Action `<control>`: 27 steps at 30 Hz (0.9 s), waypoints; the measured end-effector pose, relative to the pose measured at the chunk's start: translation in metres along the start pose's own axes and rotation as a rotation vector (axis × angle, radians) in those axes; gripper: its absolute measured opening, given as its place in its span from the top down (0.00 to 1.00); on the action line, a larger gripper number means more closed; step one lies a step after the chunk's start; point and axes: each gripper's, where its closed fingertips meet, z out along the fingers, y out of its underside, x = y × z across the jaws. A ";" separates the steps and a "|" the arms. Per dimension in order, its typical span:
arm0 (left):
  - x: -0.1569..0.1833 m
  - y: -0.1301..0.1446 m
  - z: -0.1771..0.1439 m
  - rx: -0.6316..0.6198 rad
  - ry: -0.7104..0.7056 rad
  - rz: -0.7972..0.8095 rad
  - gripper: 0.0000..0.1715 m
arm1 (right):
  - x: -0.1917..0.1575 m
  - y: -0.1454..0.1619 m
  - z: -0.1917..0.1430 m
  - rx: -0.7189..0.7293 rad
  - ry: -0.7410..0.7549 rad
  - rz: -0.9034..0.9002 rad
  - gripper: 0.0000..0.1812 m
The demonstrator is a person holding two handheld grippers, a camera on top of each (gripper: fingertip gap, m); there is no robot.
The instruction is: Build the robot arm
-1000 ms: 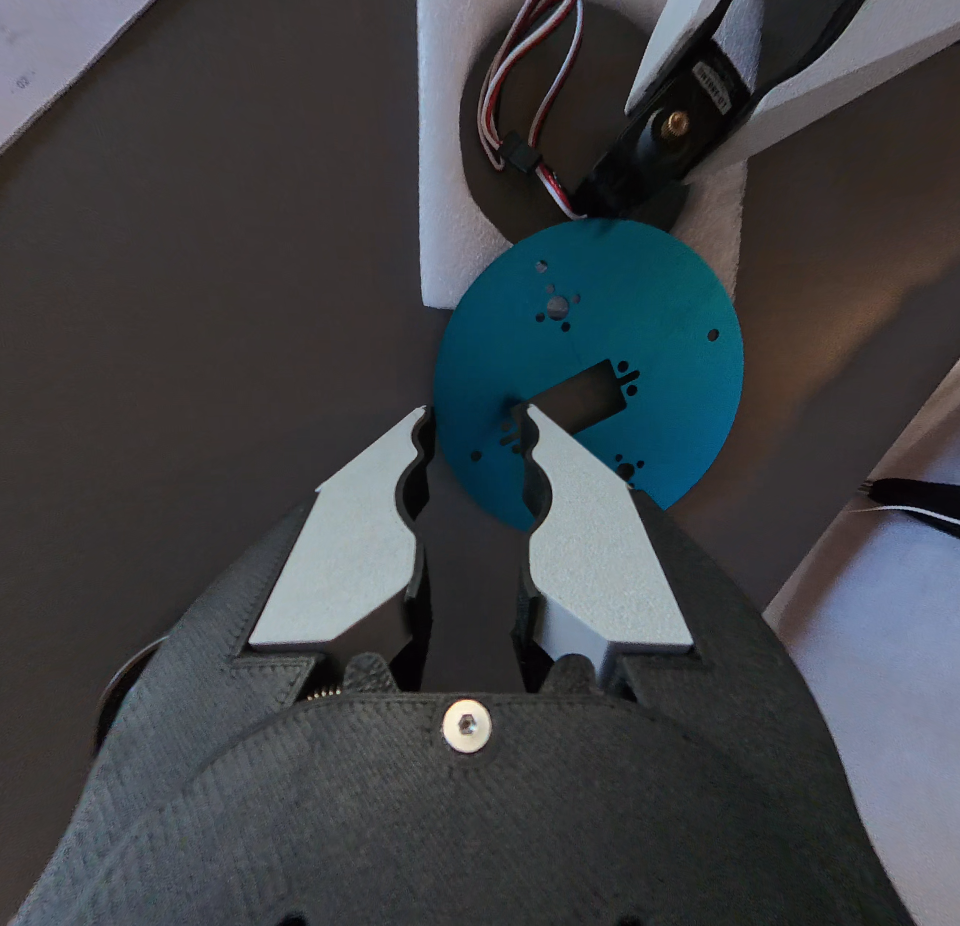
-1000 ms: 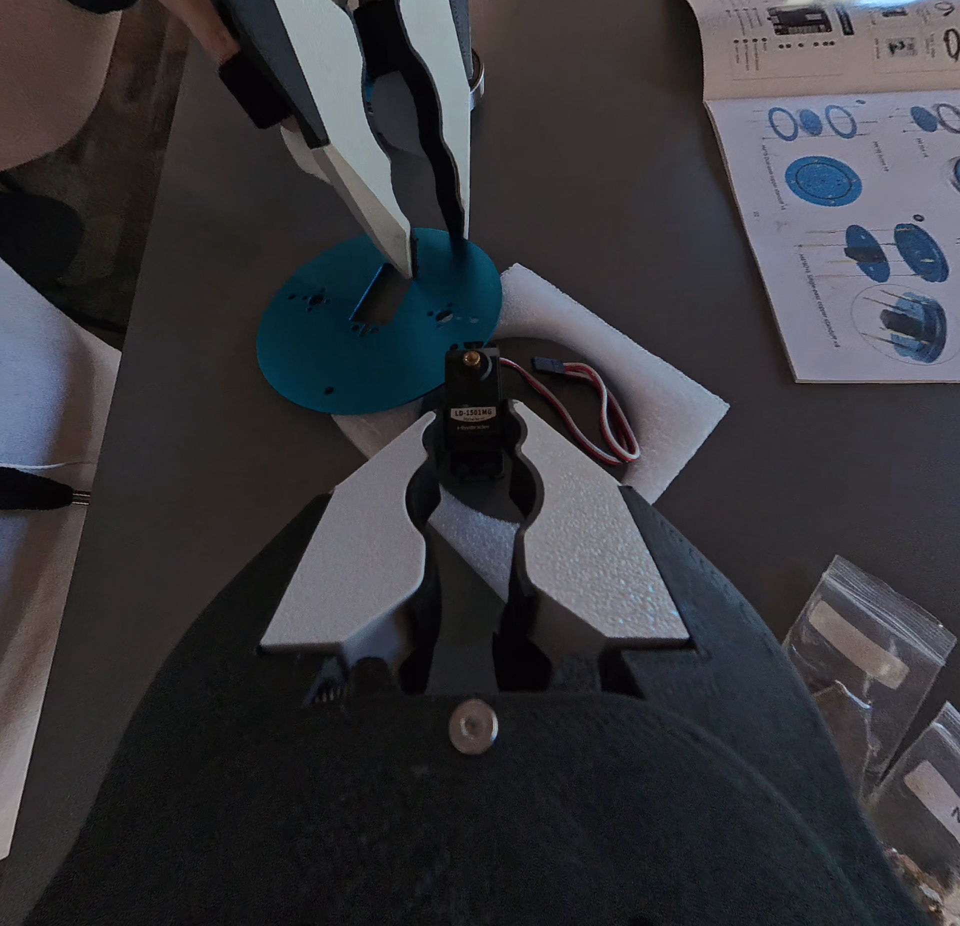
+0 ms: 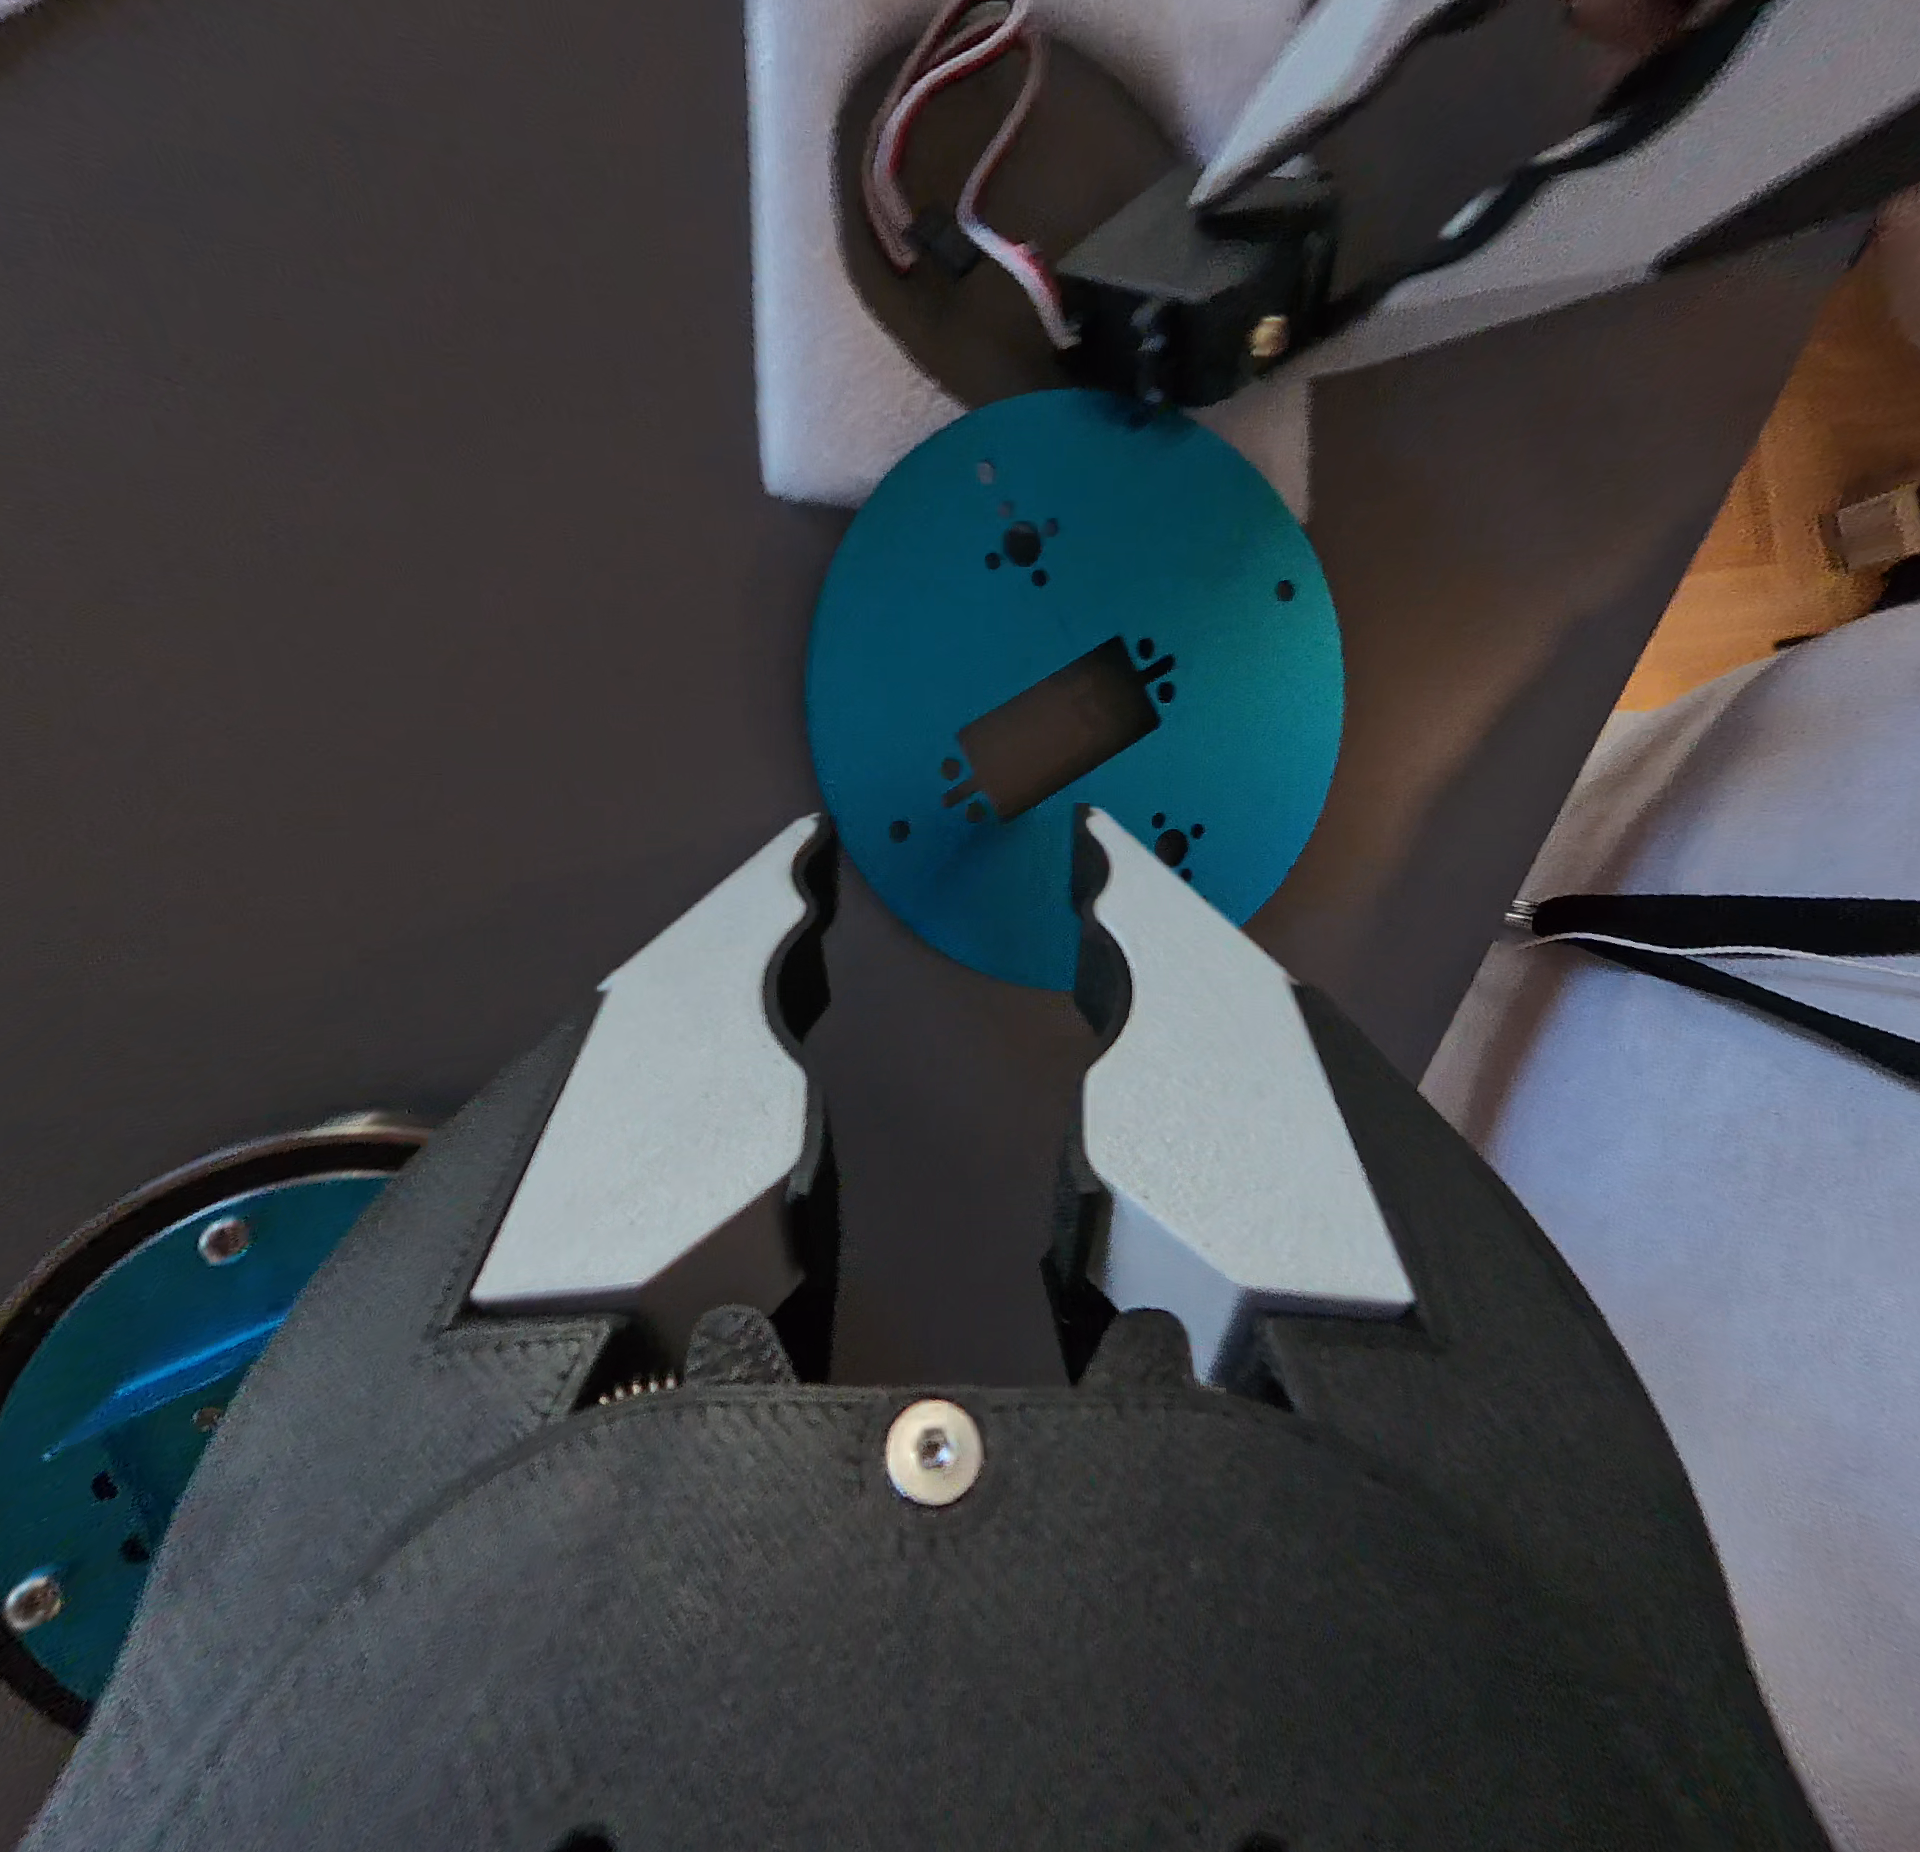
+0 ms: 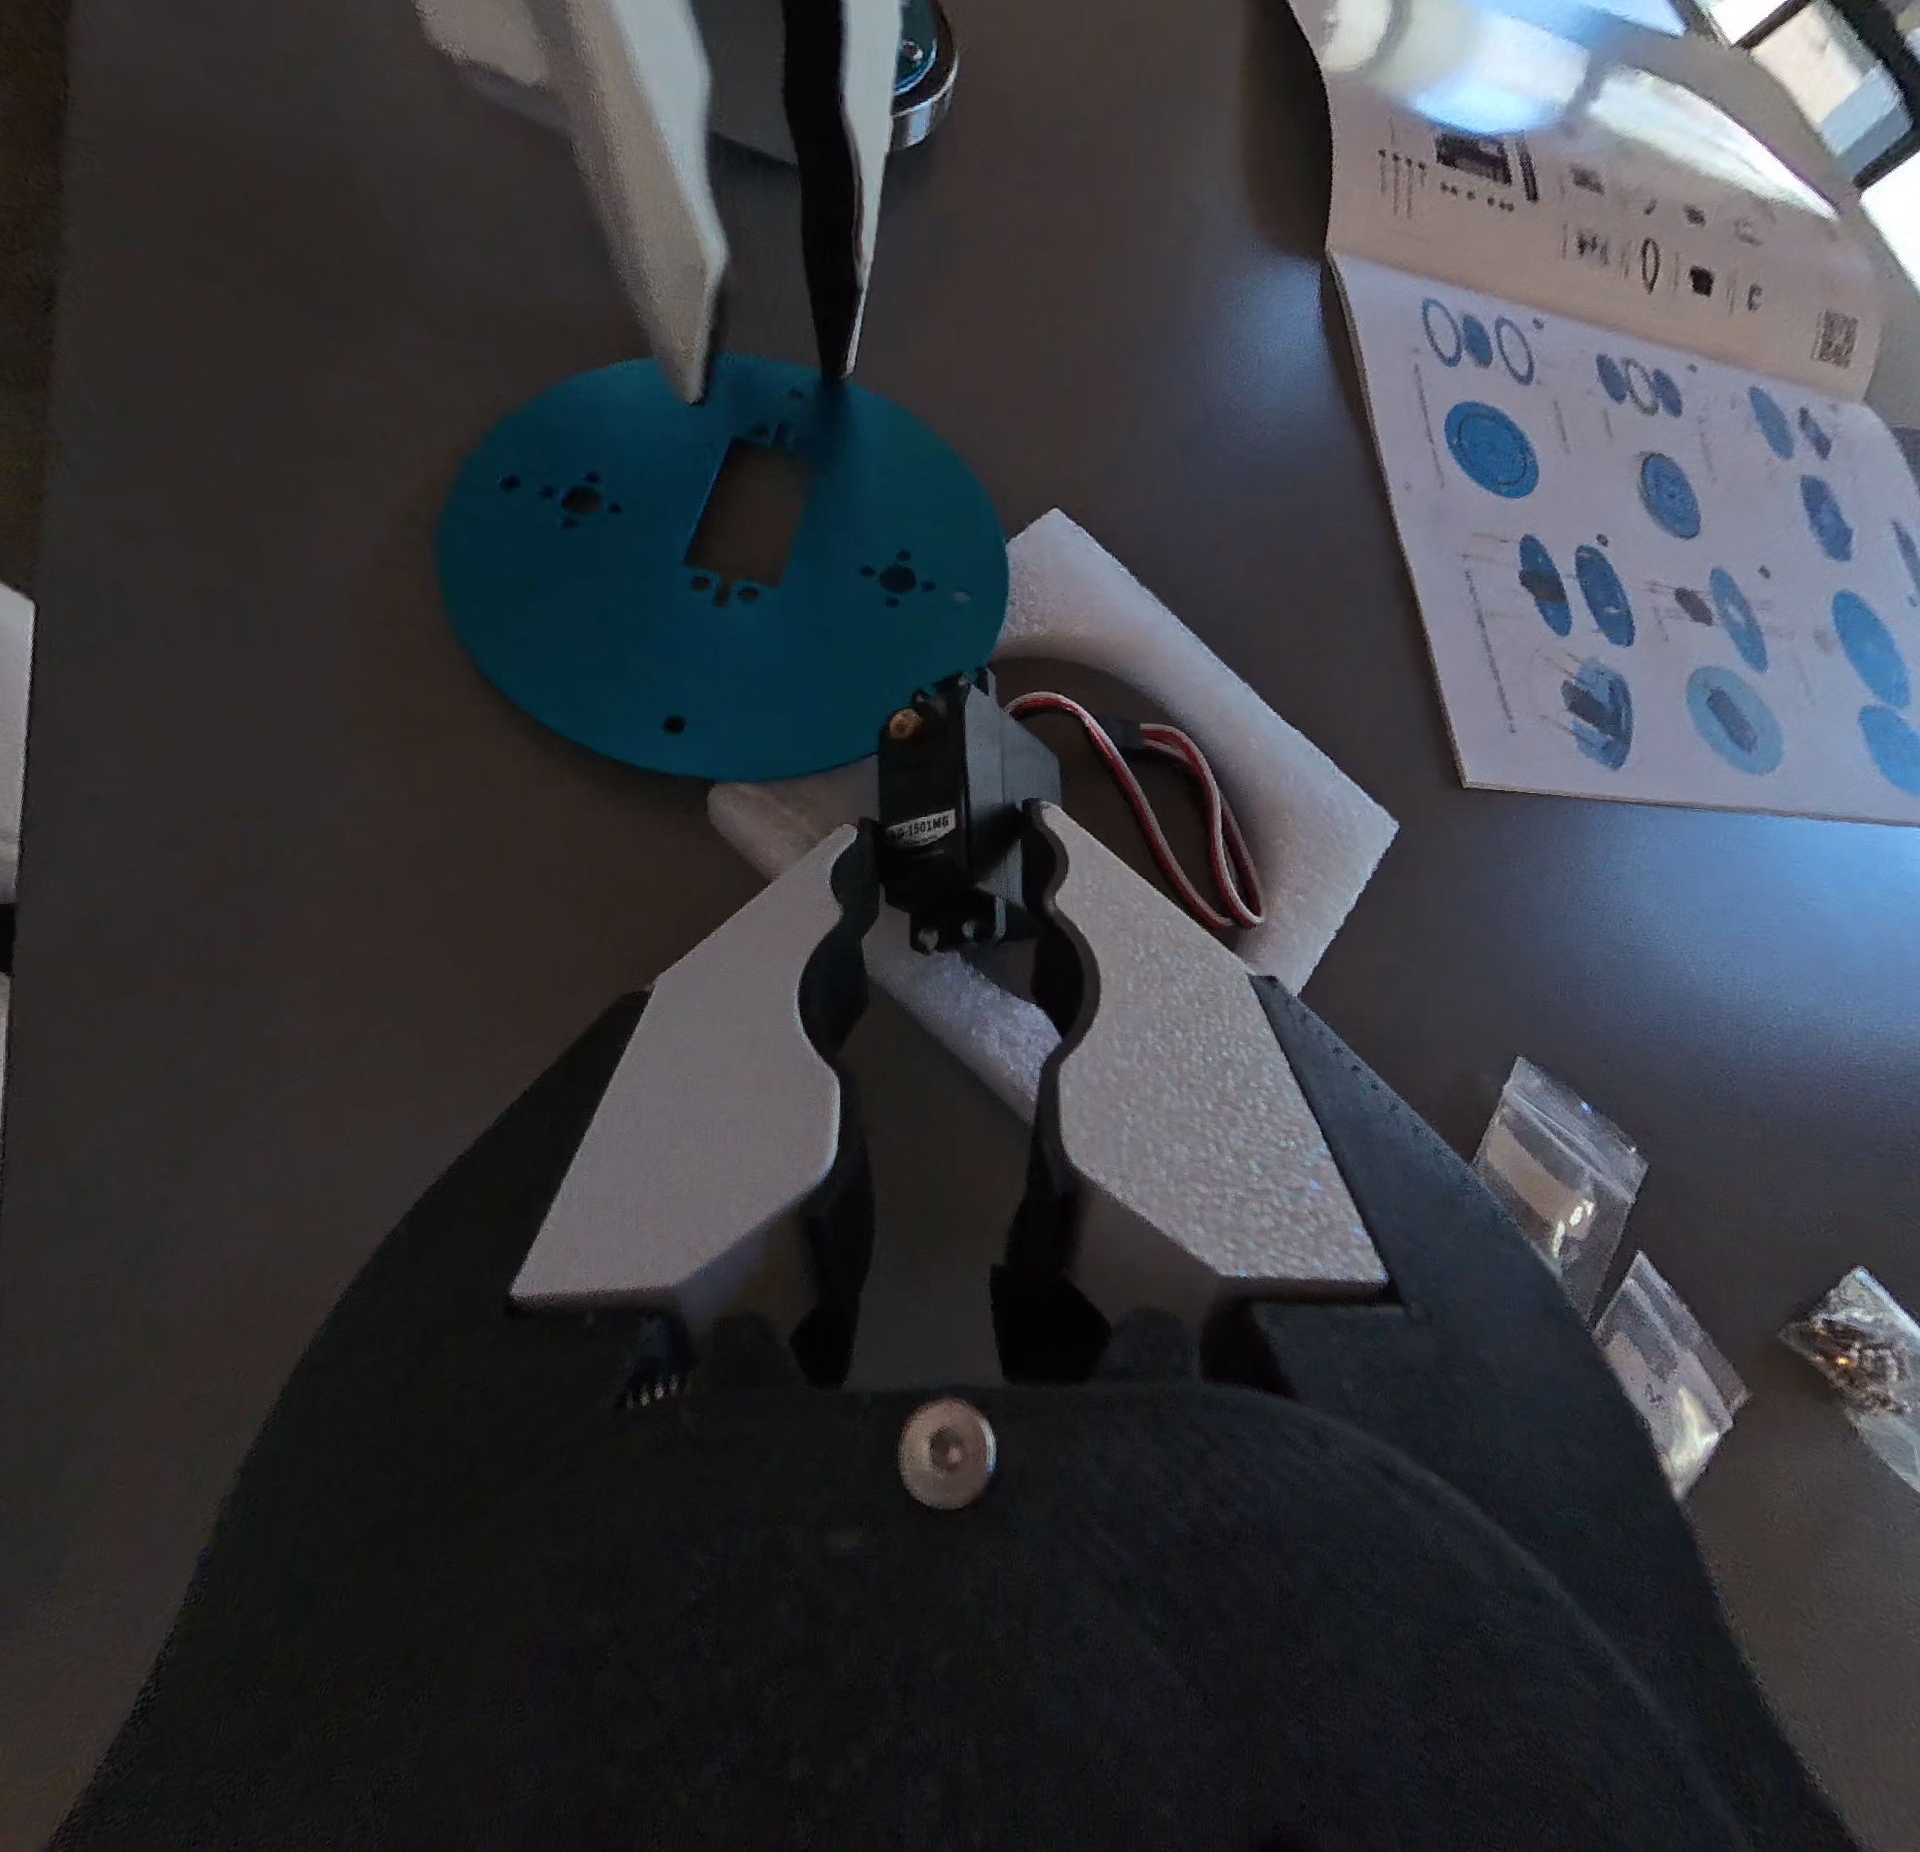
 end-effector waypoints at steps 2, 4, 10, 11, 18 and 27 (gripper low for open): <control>0.017 -0.004 0.000 0.050 -0.003 0.119 0.78 | 0.004 -0.003 -0.001 -0.002 -0.005 0.051 0.87; 0.031 -0.004 0.000 0.088 -0.046 0.249 0.81 | 0.006 -0.004 -0.002 0.005 -0.055 0.153 0.88; 0.054 0.002 0.009 0.092 -0.194 0.671 0.73 | 0.012 -0.004 -0.001 0.033 -0.249 0.418 0.88; 0.052 0.002 0.009 0.071 -0.223 0.752 0.71 | 0.012 -0.004 -0.001 0.035 -0.266 0.428 0.88; 0.054 0.018 0.013 -0.176 -0.054 0.966 0.62 | 0.014 -0.003 0.000 0.039 -0.307 0.457 0.88; 0.056 0.018 0.022 -0.297 0.109 0.966 0.71 | 0.015 -0.003 -0.001 0.052 -0.338 0.498 0.88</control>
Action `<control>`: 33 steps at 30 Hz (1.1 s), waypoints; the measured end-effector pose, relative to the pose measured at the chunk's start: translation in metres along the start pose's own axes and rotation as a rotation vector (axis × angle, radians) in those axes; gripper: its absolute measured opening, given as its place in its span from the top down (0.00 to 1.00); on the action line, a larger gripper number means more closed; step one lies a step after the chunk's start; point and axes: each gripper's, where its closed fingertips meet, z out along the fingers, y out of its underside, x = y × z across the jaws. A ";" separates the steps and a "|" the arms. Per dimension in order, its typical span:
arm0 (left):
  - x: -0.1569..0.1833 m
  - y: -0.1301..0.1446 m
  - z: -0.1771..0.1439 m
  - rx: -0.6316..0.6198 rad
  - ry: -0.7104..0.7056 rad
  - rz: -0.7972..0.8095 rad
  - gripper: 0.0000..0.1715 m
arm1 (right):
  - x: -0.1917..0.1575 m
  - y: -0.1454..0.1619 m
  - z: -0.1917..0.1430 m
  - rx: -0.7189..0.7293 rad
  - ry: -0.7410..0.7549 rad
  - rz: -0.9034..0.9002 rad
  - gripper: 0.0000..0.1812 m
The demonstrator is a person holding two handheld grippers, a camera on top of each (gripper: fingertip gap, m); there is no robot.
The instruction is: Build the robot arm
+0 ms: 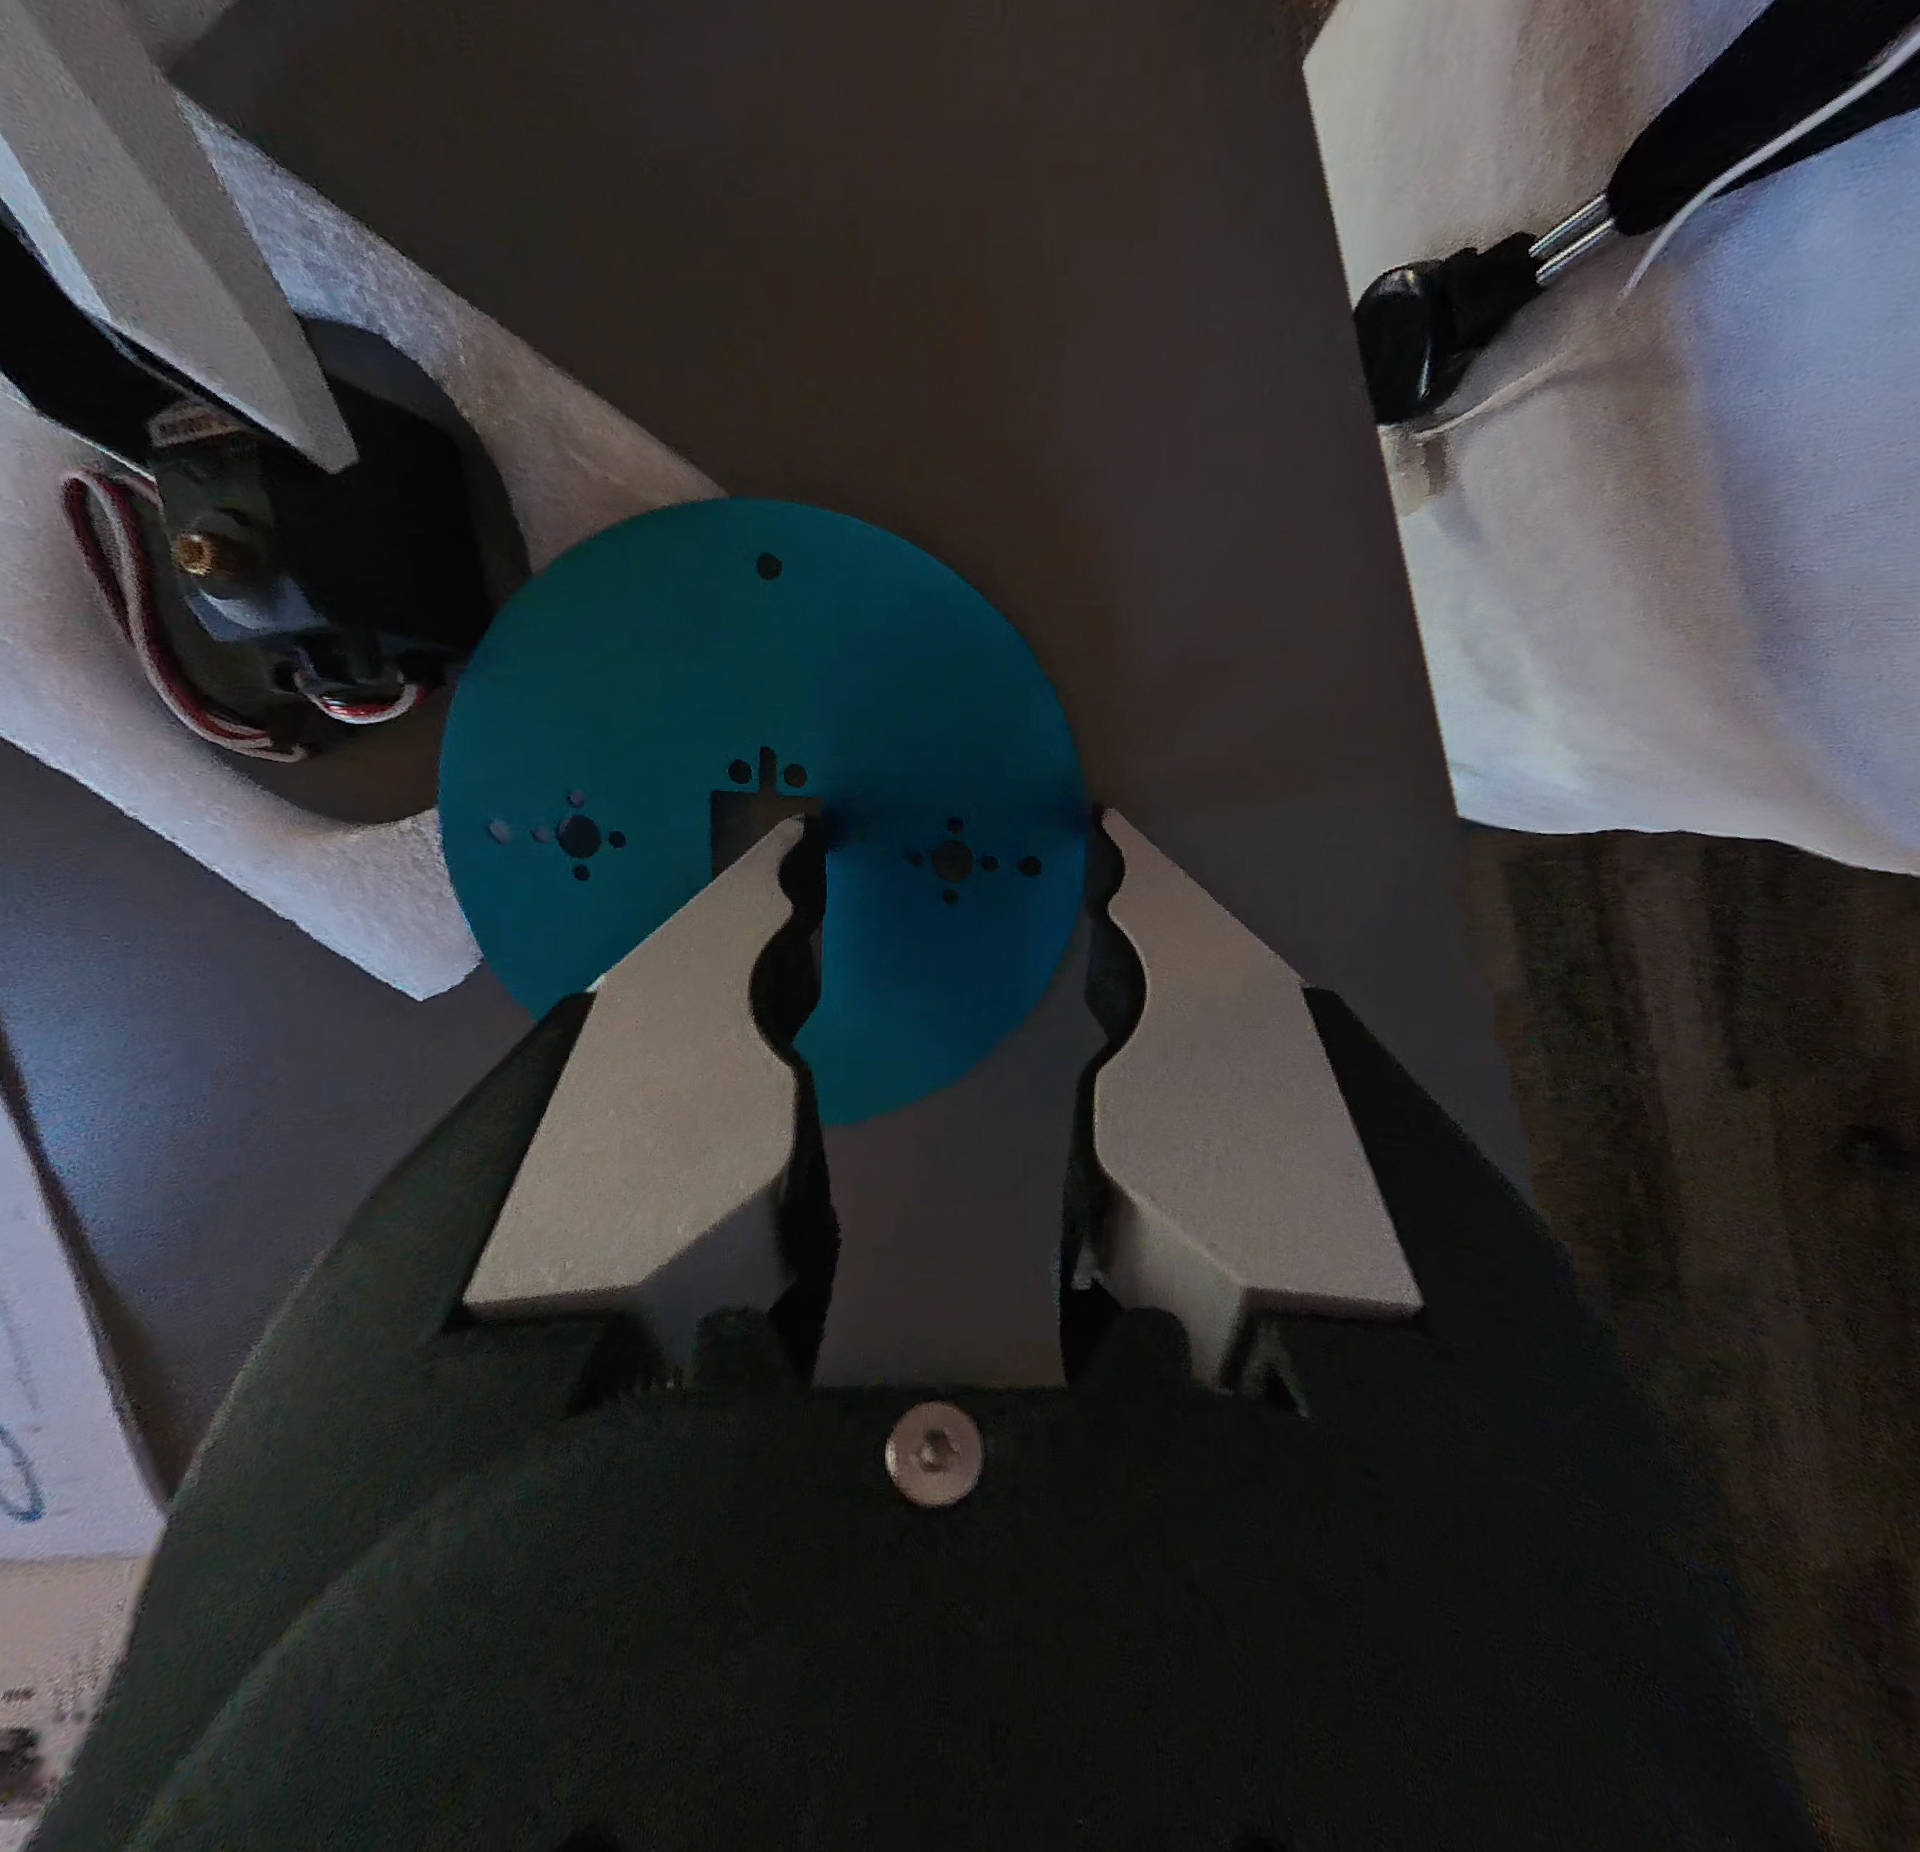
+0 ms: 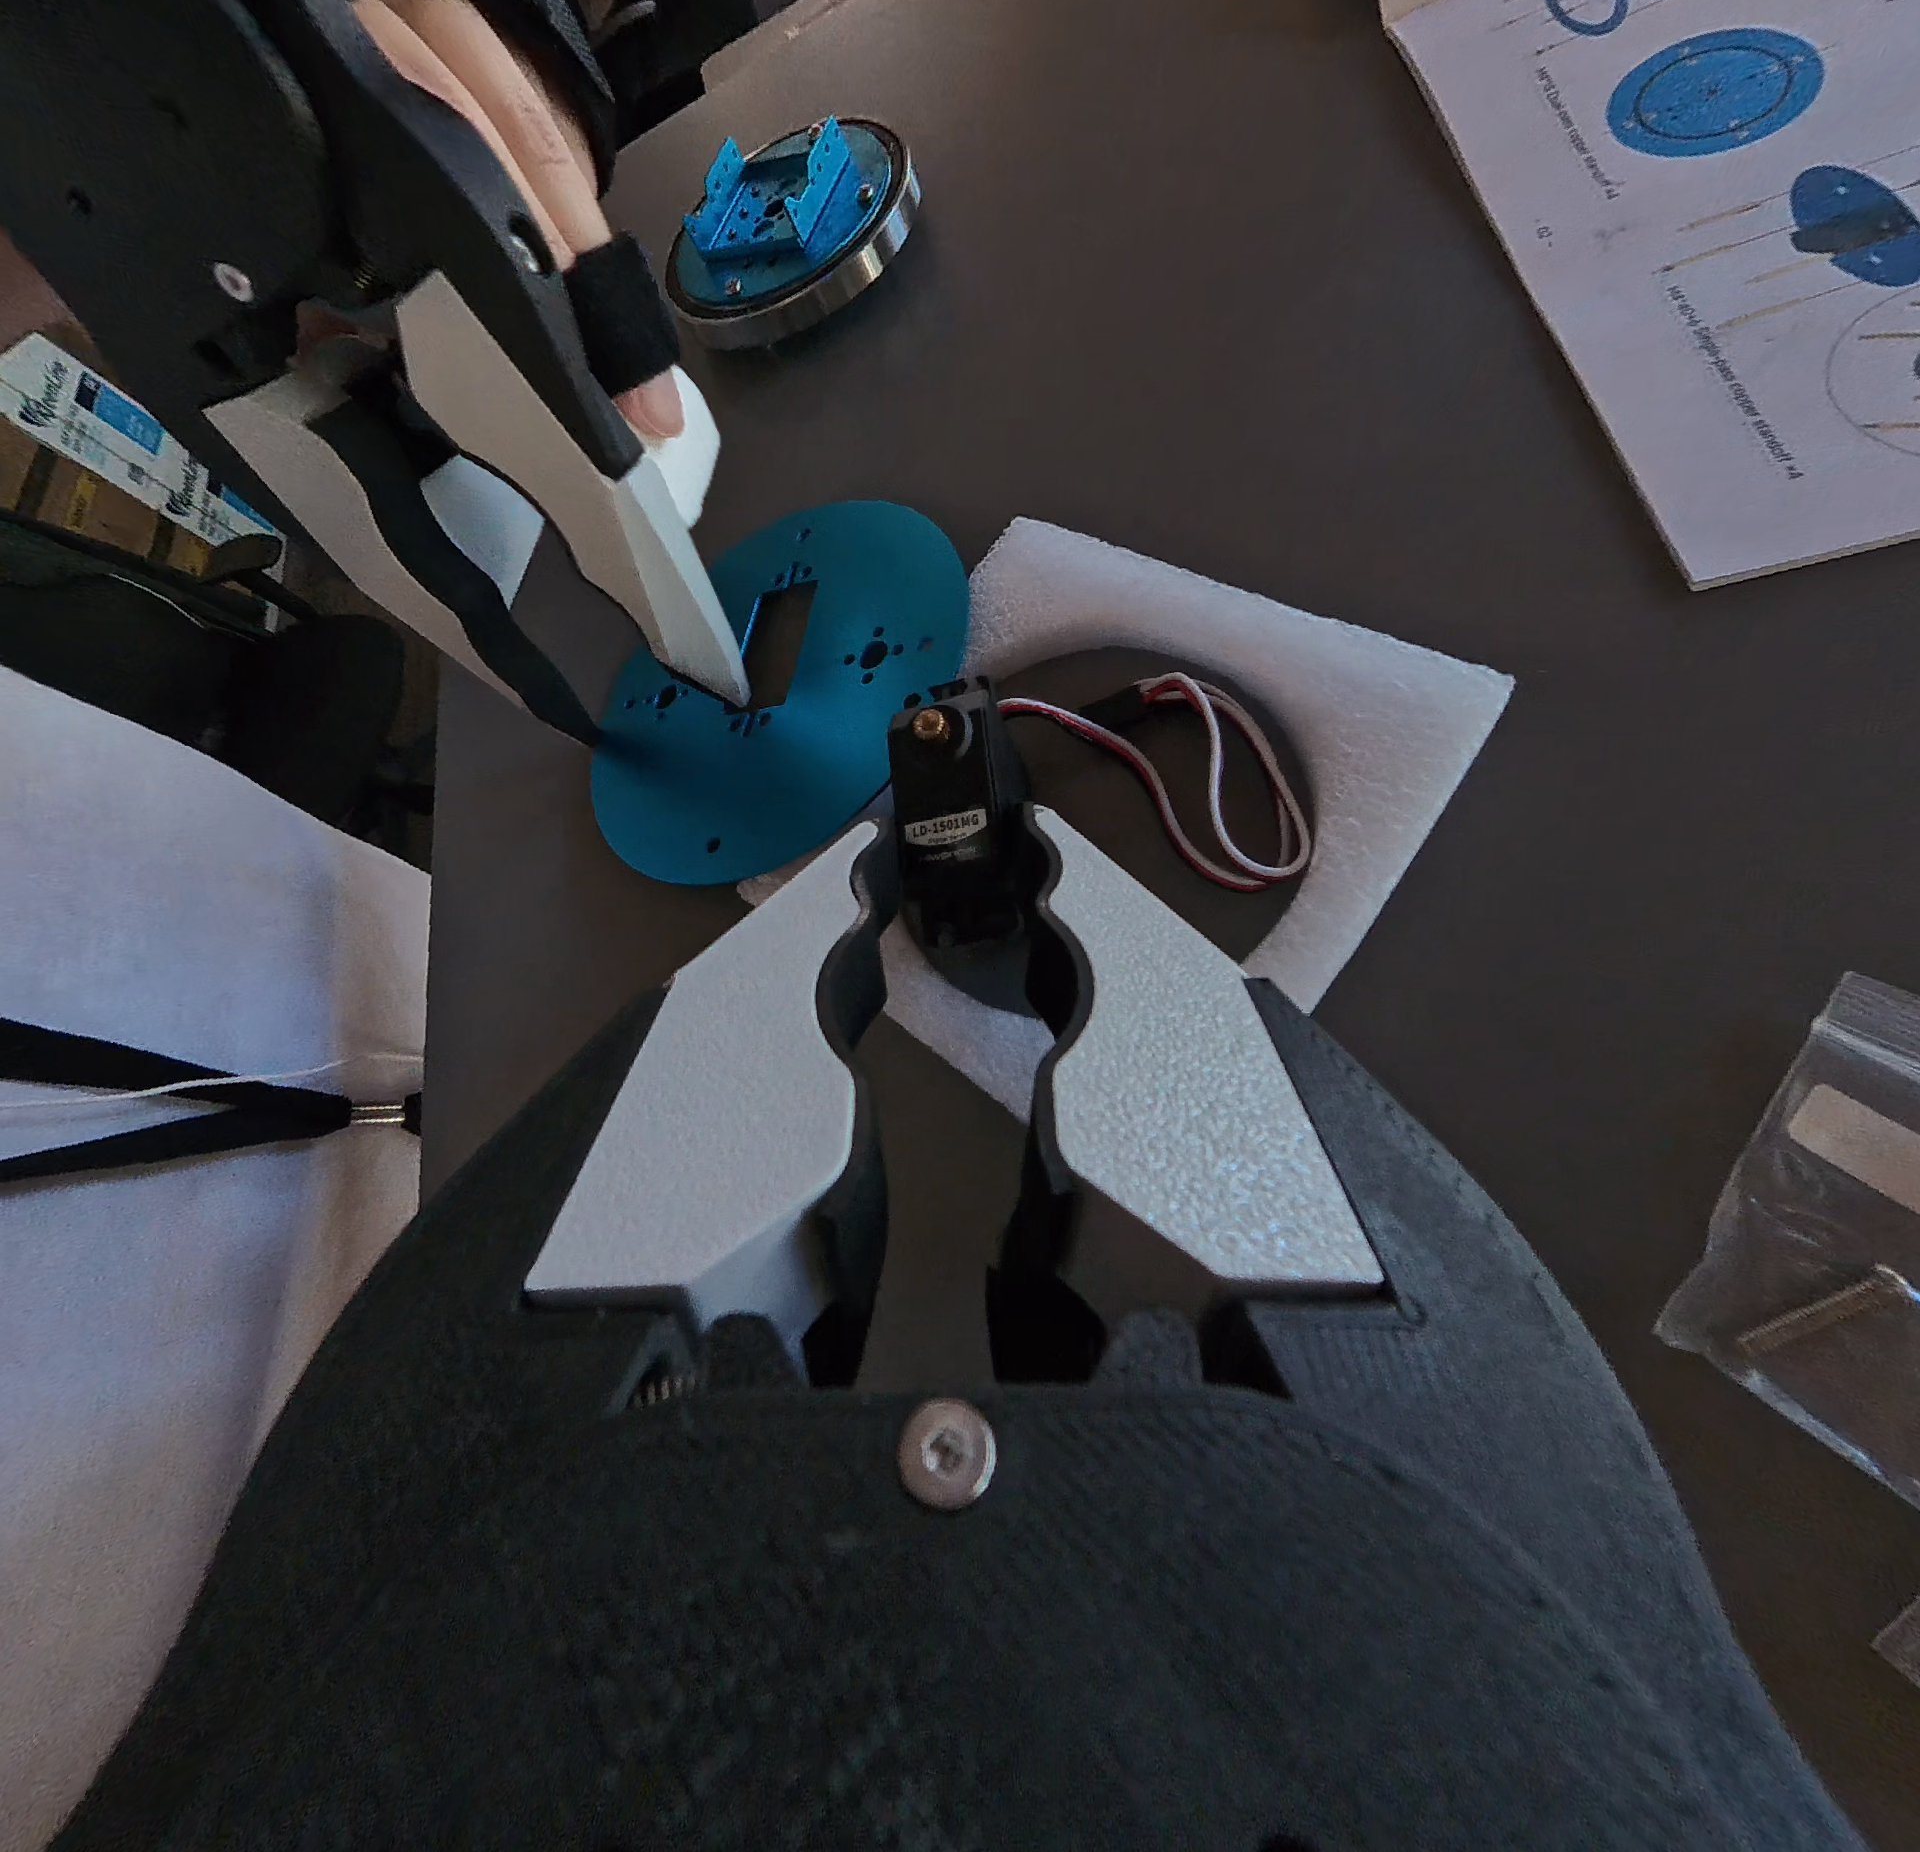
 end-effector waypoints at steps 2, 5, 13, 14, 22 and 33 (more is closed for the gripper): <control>-0.001 -0.001 0.001 -0.002 0.019 -0.024 0.71 | 0.000 0.000 -0.001 0.006 -0.014 0.020 0.88; -0.001 -0.001 0.001 -0.011 0.005 -0.026 0.71 | 0.002 -0.001 -0.002 0.027 -0.043 0.058 0.88; -0.001 -0.010 -0.015 0.188 -0.008 -0.153 1.00 | 0.004 -0.002 -0.004 0.076 -0.090 0.094 0.88; -0.006 -0.016 -0.025 0.279 -0.021 -0.182 1.00 | 0.003 -0.002 -0.004 0.074 -0.084 0.082 0.88; -0.014 -0.009 -0.021 0.408 -0.195 -0.374 0.89 | 0.002 0.000 -0.005 0.074 -0.062 0.048 0.88; -0.126 -0.001 -0.090 0.518 -0.764 -0.502 1.00 | 0.003 0.000 -0.004 0.074 -0.060 0.040 0.88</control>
